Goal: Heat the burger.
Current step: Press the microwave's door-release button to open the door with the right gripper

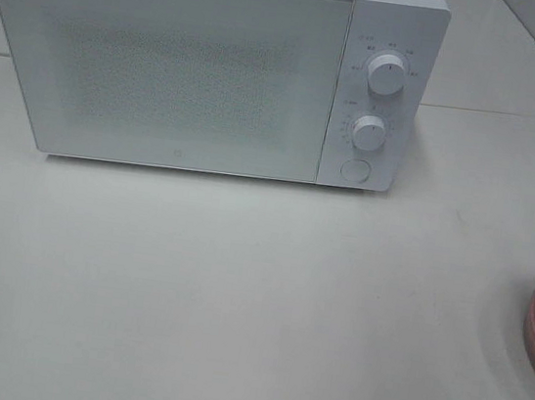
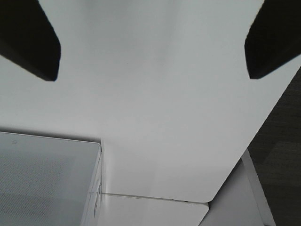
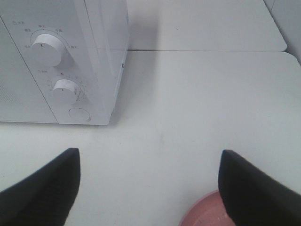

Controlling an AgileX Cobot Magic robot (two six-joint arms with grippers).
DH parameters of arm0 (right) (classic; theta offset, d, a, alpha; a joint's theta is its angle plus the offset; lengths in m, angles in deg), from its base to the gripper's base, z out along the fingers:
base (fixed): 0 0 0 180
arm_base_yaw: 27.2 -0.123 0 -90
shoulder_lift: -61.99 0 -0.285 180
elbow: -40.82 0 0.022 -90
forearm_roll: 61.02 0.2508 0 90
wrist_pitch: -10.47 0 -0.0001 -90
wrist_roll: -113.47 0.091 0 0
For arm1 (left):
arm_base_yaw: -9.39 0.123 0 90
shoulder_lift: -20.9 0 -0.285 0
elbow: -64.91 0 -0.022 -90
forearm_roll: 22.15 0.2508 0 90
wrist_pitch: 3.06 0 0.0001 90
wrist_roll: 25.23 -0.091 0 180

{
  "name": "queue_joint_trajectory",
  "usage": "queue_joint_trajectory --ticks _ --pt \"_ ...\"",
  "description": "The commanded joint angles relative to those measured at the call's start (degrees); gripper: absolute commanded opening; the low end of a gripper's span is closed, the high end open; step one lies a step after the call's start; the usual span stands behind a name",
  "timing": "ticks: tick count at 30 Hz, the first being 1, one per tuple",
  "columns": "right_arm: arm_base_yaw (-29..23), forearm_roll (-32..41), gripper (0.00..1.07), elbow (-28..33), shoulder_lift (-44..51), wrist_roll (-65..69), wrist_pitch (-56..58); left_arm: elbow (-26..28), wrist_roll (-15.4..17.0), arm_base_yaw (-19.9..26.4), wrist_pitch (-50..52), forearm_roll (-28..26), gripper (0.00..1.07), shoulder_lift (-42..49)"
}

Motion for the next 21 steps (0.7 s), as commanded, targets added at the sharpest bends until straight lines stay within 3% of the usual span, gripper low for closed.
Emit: queue_joint_trajectory --ticks 1,12,21 --pt "0.2 -0.7 0.76 2.9 -2.5 0.1 -9.2 -0.3 0.0 0.1 0.2 -0.3 1.00 1.1" --pt "0.2 -0.2 0.76 6.1 -11.1 -1.3 -29.3 -0.3 0.0 0.1 0.2 -0.3 1.00 1.1" --pt "0.1 12.5 0.76 8.7 -20.9 -15.3 -47.8 -0.3 0.0 0.1 0.2 -0.3 1.00 1.1"
